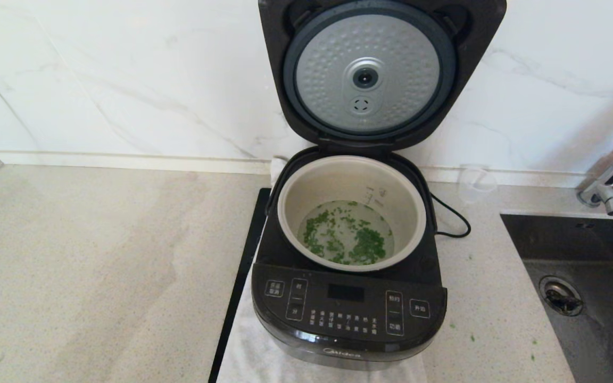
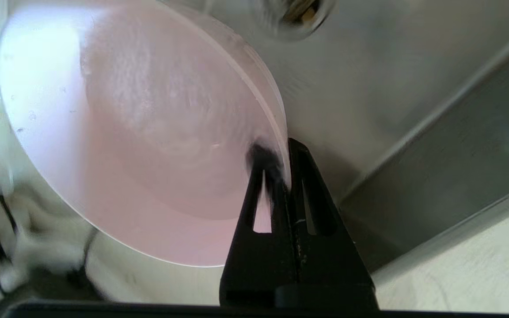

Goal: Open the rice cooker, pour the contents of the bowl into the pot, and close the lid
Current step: Fill a bowl with water from the tap, then pour the water from the bowl into the rice cooker

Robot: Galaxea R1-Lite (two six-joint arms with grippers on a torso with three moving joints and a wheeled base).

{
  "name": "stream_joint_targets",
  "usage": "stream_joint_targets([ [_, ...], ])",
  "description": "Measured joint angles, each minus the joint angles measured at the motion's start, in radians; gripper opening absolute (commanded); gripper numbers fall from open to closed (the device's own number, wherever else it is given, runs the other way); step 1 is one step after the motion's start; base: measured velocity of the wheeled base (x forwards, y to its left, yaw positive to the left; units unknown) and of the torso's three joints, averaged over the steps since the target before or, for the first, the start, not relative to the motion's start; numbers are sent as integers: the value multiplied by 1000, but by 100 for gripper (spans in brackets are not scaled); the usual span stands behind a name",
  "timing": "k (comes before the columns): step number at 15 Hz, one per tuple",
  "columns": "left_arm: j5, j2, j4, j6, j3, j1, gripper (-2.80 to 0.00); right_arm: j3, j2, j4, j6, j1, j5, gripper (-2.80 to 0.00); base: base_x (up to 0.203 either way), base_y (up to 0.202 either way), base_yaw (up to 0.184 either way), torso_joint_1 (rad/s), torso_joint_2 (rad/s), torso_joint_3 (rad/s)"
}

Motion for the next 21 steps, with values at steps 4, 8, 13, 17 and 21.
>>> stream_joint_targets([
  [4, 0, 0, 0, 0, 0, 0, -280, 126, -180, 26, -25, 179, -45, -280, 0, 0, 0, 0, 0, 0],
  [8, 0, 0, 0, 0, 0, 0, -280, 138, -337, 167, -5, 429, -107, -280, 0, 0, 0, 0, 0, 0],
  [13, 0, 0, 0, 0, 0, 0, -280, 75, -455, 282, 103, 752, -212, -280, 0, 0, 0, 0, 0, 0],
  [17, 0, 0, 0, 0, 0, 0, -280, 42, -482, 306, 168, 967, -282, -280, 0, 0, 0, 0, 0, 0],
  [21, 0, 0, 0, 0, 0, 0, -280, 24, -478, 310, 192, 1147, -318, -280, 0, 0, 0, 0, 0, 0],
])
